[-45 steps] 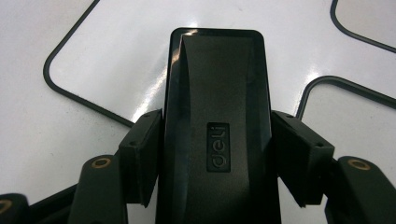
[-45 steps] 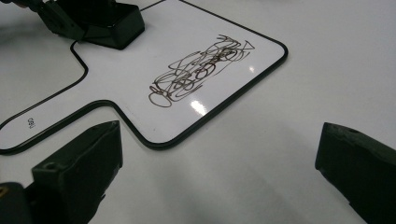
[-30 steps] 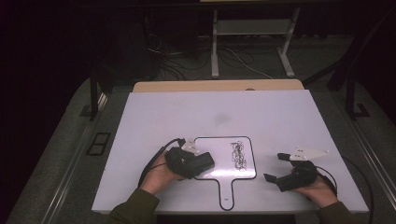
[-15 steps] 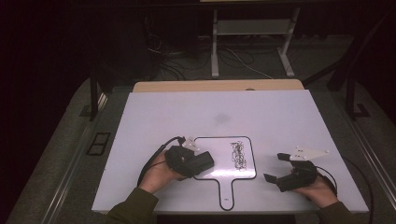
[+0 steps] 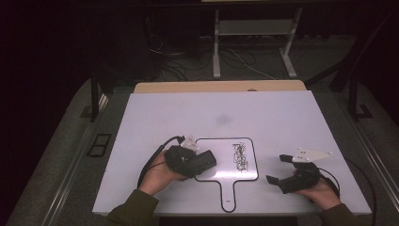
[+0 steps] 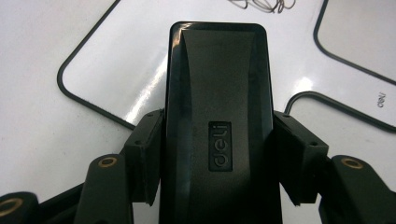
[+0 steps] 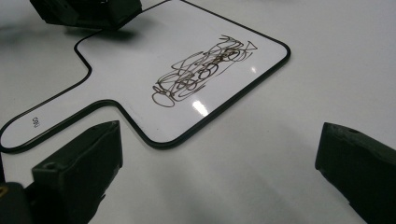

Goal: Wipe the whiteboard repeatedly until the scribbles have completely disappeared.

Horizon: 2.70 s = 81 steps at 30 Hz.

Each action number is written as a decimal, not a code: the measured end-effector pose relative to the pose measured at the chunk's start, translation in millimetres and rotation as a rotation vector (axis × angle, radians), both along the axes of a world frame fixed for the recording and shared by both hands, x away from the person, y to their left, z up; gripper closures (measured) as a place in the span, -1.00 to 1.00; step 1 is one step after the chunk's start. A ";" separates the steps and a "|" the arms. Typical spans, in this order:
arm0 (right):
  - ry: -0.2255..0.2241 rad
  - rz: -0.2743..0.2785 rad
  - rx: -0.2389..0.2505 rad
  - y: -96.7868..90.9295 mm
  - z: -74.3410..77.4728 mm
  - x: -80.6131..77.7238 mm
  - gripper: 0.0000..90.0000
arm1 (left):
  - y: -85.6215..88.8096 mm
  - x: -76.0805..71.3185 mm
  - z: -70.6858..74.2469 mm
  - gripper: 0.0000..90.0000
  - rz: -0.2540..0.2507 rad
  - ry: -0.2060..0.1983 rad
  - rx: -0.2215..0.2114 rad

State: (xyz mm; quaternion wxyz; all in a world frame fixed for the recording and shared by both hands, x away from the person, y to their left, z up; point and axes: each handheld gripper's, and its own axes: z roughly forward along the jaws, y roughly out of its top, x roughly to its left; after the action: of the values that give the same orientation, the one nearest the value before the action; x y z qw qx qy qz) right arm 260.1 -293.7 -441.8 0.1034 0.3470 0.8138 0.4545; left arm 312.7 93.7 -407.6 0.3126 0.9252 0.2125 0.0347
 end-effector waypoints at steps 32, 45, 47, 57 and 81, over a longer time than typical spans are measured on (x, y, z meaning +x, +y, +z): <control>0.008 -0.012 0.022 -1.4 0.4 1.2 -1.00 | -29.4 29.0 7.6 -0.13 0.015 0.032 -0.079; 0.013 -0.014 0.027 -1.7 1.1 0.7 -1.00 | -63.4 44.9 9.6 -0.12 -0.013 0.009 -0.028; 0.011 -0.013 0.027 -2.0 1.2 0.7 -1.00 | -69.6 48.2 10.2 -0.12 -0.023 0.004 -0.013; 0.009 -0.012 0.029 -2.2 1.4 0.7 -1.00 | -97.2 67.3 8.1 -0.12 -0.051 0.011 -0.003; 0.008 -0.013 0.042 -4.7 1.8 0.7 -1.00 | -141.4 81.6 -17.7 -0.12 -0.087 -0.014 0.085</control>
State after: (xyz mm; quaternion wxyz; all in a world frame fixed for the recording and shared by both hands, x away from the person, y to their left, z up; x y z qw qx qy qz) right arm 260.8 -298.4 -440.0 0.0960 0.3560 0.8024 0.4693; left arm 394.3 -47.7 -425.3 0.2759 0.9456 0.1683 0.0362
